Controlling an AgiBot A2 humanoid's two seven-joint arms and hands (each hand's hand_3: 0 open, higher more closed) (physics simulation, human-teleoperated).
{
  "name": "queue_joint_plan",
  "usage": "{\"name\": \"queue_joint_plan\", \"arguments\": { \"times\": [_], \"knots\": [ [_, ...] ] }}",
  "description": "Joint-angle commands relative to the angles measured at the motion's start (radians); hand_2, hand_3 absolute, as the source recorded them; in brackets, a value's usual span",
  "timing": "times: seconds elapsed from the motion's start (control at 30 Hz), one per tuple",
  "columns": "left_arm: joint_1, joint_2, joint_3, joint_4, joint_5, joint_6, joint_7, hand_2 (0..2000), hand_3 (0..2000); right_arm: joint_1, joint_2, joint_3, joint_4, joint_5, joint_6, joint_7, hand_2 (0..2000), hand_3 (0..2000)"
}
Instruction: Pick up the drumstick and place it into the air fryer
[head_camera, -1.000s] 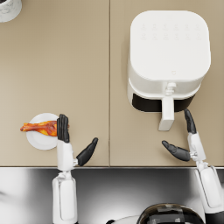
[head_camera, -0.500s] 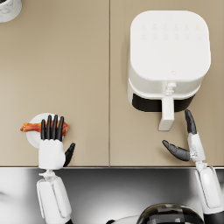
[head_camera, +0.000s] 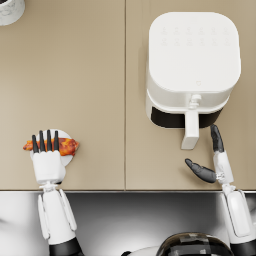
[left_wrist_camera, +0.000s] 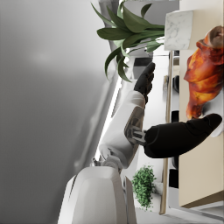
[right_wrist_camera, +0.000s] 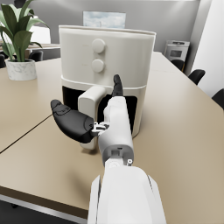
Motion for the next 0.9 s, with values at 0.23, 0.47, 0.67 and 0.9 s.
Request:
{"name": "queue_joint_plan", "arguments": {
  "times": [0.23, 0.47, 0.67, 0.9],
  "knots": [
    [0.112, -0.005, 0.069, 0.2, 0.039, 0.04, 0.006, 0, 0, 0.054, -0.037, 0.013, -0.035, 0.0, 0.0, 0.0, 0, 0],
    [0.194, -0.008, 0.115, 0.373, 0.043, 0.112, -0.008, 0, 0, 0.068, -0.056, 0.022, -0.051, 0.0, 0.0, 0.0, 0, 0],
    [0.144, -0.011, 0.119, 0.238, 0.044, 0.212, -0.038, 2000, 1960, 0.068, -0.067, 0.056, -0.225, 0.0, 0.0, 0.0, 0, 0],
    [0.104, 0.004, 0.072, -0.038, 0.042, 0.395, 0.15, 2000, 2000, 0.113, -0.097, 0.065, -0.392, 0.0, 0.0, 0.0, 0, 0]
  ]
}}
